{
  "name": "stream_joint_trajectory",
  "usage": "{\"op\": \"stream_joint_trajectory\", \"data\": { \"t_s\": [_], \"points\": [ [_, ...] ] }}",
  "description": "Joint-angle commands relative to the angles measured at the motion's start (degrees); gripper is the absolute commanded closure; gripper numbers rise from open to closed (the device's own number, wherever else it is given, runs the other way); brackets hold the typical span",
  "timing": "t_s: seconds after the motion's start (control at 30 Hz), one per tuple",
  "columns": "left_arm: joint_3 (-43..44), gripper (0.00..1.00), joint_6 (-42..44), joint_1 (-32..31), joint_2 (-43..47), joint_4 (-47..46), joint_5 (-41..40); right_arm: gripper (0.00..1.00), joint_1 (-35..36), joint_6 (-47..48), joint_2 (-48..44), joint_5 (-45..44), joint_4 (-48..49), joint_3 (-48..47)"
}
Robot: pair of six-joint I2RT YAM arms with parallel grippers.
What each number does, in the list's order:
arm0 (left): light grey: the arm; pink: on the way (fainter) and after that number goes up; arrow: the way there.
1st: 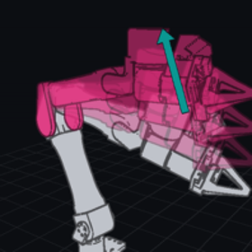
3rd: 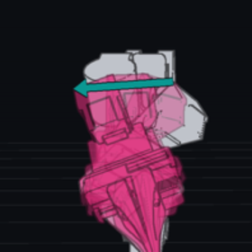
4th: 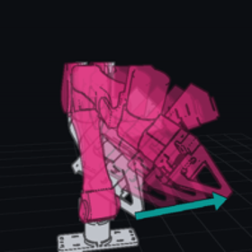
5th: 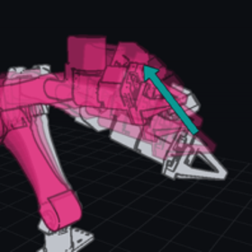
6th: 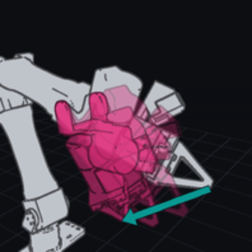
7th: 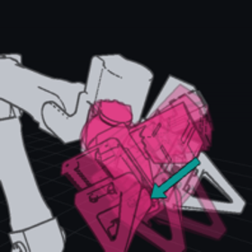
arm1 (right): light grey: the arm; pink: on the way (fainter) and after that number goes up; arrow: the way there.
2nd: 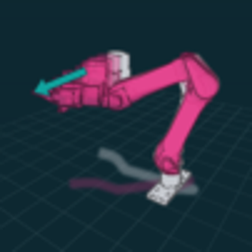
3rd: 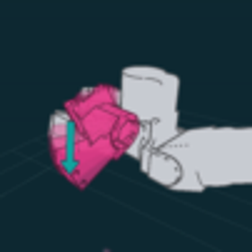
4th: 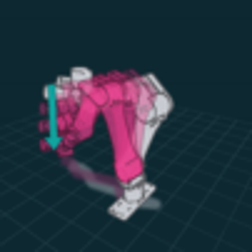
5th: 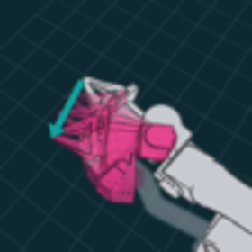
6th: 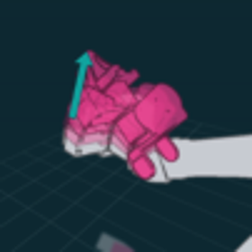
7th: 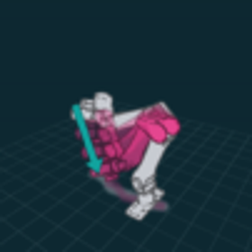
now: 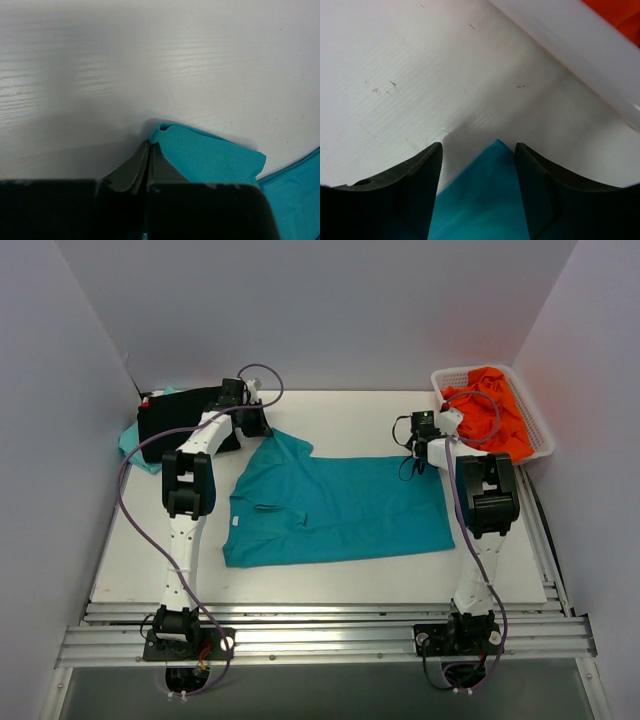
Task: Fold and stack the t-shirts
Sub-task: Fold the tshirt
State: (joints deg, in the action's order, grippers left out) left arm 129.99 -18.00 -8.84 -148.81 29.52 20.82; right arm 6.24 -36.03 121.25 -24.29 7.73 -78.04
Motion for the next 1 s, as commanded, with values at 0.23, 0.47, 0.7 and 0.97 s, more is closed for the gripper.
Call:
{"op": "stream_joint_trajectory", "data": {
  "t_s": [0.23, 0.47, 0.7, 0.97],
  "points": [
    [-1.1, 0.98, 0.3, 0.7, 1.9, 0.9, -1.5, 0.72, -4.2, -1.7, 3.5, 4.9, -4.2, -2.3],
    [-0.9, 0.98, 0.3, 0.7, 1.9, 1.1, -1.3, 0.98, -4.6, -1.5, 3.7, 6.0, -4.0, -2.3],
    [-1.7, 0.98, 0.2, 0.8, 3.0, 0.5, -1.1, 1.00, -4.7, -1.5, 2.9, 6.4, -2.8, -1.1],
    [-10.4, 0.98, 1.1, 0.8, 11.0, -3.4, -3.4, 1.00, -4.5, -1.8, 1.0, 7.9, -2.1, -1.7]
  ]
}}
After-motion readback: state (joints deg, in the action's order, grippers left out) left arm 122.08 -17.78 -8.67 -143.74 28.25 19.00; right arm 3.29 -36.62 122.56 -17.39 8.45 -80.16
